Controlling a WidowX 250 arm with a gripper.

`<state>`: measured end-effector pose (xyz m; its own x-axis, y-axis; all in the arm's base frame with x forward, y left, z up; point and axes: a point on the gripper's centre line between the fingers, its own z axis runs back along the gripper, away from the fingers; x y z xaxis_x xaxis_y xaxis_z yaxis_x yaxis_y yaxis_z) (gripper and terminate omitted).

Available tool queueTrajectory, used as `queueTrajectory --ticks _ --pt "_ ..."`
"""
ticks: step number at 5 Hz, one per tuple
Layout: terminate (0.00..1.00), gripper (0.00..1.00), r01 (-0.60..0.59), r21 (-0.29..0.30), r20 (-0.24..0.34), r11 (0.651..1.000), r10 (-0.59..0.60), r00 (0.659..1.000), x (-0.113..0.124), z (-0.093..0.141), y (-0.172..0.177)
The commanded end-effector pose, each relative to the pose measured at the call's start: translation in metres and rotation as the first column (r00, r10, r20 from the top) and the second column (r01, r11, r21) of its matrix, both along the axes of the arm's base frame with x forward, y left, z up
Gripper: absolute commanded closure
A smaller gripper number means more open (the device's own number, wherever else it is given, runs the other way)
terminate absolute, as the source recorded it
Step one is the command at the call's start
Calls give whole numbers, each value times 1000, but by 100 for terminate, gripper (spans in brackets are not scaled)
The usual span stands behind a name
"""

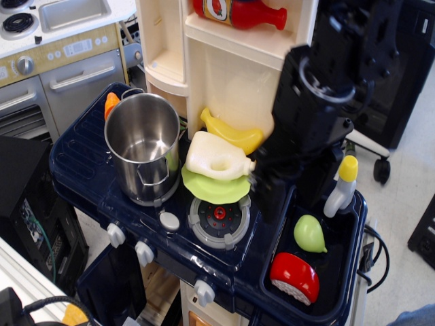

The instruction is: Put sushi in pot or pan

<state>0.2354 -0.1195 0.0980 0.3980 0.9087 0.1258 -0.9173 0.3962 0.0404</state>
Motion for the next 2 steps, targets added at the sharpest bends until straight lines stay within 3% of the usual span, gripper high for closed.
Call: queueTrajectory --ticks 1,2 --pt "0 0 -160 -37 145 986 164 976 23 -19 -7" --pt "0 0 -199 -32 182 980 201 963 22 -36 -21"
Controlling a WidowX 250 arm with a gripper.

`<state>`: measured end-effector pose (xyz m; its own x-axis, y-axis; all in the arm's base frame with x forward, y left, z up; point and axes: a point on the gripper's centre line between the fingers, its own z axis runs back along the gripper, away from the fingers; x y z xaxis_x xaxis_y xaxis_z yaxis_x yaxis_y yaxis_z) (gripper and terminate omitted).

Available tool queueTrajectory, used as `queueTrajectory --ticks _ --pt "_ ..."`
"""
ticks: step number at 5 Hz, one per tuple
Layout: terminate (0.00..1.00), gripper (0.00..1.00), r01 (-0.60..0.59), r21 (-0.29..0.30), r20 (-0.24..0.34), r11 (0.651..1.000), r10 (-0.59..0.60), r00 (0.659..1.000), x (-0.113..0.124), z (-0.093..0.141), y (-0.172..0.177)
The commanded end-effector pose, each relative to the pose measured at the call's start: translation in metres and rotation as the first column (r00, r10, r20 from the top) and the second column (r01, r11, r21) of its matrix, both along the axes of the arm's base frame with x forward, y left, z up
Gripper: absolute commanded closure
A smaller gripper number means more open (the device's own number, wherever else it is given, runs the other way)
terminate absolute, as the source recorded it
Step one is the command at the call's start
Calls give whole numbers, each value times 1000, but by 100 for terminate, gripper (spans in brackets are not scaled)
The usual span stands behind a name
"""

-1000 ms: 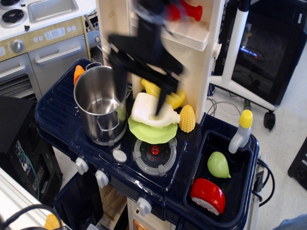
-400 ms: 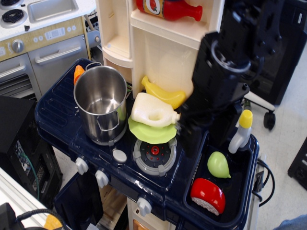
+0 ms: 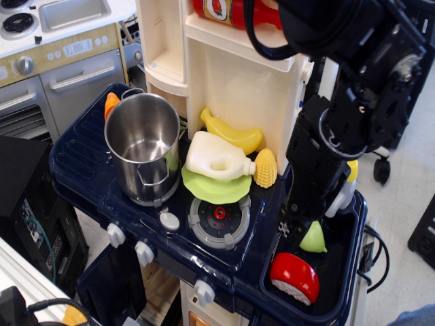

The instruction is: Put sushi in pot or pan

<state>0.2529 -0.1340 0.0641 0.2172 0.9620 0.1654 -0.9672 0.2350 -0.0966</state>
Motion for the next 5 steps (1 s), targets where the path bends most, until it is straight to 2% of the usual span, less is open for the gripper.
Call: queueTrajectory --ticks 1,2,3,4,5 --pt "0 0 -11 -24 34 1000 12 999 1 -16 -5" --pt "0 0 26 -35 38 999 -24 999 -5 -31 -8" --pt "0 0 55 -93 33 994 -52 998 2 -49 -1" --pt "0 0 90 -105 27 990 -87 996 9 -66 5" --pt "0 100 71 -144 -8 987 -73 997 11 -67 6"
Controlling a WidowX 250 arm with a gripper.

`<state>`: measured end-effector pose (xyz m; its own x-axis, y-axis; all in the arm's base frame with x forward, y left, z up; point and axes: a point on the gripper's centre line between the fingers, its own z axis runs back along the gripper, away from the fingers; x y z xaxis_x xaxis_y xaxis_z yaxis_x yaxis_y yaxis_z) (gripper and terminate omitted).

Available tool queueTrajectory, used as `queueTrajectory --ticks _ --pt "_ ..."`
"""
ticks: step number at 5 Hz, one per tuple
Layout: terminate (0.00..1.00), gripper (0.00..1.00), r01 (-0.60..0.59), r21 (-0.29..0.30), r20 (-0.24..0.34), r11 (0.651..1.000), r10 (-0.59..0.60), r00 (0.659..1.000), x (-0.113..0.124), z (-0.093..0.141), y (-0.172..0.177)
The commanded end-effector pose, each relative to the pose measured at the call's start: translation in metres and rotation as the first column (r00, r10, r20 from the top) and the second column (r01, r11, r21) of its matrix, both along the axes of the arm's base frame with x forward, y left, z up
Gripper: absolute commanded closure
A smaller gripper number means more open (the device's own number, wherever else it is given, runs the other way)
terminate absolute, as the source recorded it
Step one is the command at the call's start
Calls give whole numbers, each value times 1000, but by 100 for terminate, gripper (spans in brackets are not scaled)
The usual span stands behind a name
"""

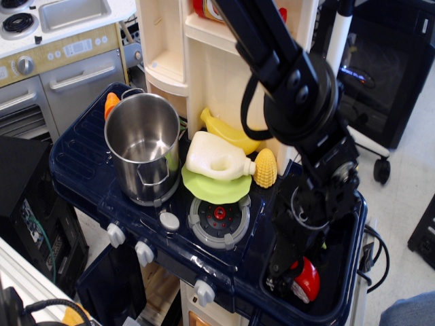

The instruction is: Put sushi in pot or pan

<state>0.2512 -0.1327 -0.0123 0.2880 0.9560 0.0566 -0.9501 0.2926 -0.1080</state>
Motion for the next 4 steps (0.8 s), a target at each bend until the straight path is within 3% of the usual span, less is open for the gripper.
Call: queueTrajectory --ticks 1,2,4 --pt "0 100 10 -24 -7 1000 -10 1000 12 16 3" --pt "0 100 14 34 -40 999 -12 999 8 45 6" --pt "0 100 41 201 -31 979 -35 999 -2 107 72"
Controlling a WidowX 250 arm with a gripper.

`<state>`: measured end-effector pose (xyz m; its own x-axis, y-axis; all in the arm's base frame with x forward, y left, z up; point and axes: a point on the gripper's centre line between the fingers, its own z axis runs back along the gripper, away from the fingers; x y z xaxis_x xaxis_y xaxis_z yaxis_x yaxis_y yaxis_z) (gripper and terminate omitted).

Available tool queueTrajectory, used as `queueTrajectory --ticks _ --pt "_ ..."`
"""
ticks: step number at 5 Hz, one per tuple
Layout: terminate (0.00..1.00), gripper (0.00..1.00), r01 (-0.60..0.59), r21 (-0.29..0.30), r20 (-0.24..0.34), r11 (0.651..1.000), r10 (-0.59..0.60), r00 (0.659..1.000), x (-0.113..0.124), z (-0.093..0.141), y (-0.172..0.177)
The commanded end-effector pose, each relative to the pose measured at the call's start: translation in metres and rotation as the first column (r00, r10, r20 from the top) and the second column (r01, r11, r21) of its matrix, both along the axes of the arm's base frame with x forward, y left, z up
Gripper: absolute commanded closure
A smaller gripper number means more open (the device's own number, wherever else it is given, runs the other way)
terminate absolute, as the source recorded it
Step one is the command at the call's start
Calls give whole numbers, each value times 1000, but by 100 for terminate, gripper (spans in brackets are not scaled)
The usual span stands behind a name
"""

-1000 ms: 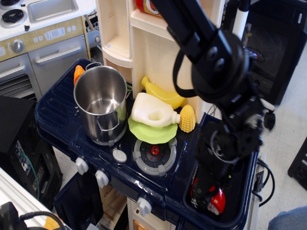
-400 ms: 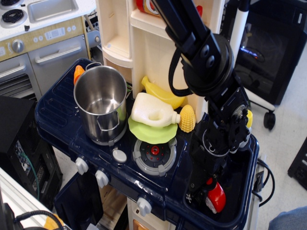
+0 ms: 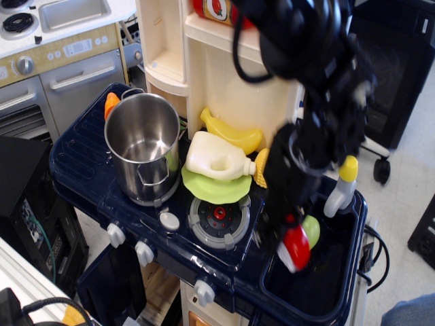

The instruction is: Put sushi in pot or pan

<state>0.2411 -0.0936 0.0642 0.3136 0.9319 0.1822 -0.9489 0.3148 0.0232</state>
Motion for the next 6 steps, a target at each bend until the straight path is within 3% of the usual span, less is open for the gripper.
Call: queueTrajectory --ticks 1,2,3,4,5,6 --pt "0 100 110 113 67 988 -118 991 14 47 80" --pt "0 100 171 165 79 971 -186 979 19 61 113" --pt "0 100 244 174 62 954 -258 964 27 73 145" --pt "0 100 248 172 92 953 -266 960 26 76 151" --pt "0 0 303 116 118 946 -316 941 23 75 161" --pt "100 0 303 116 118 946 -316 941 23 75 161"
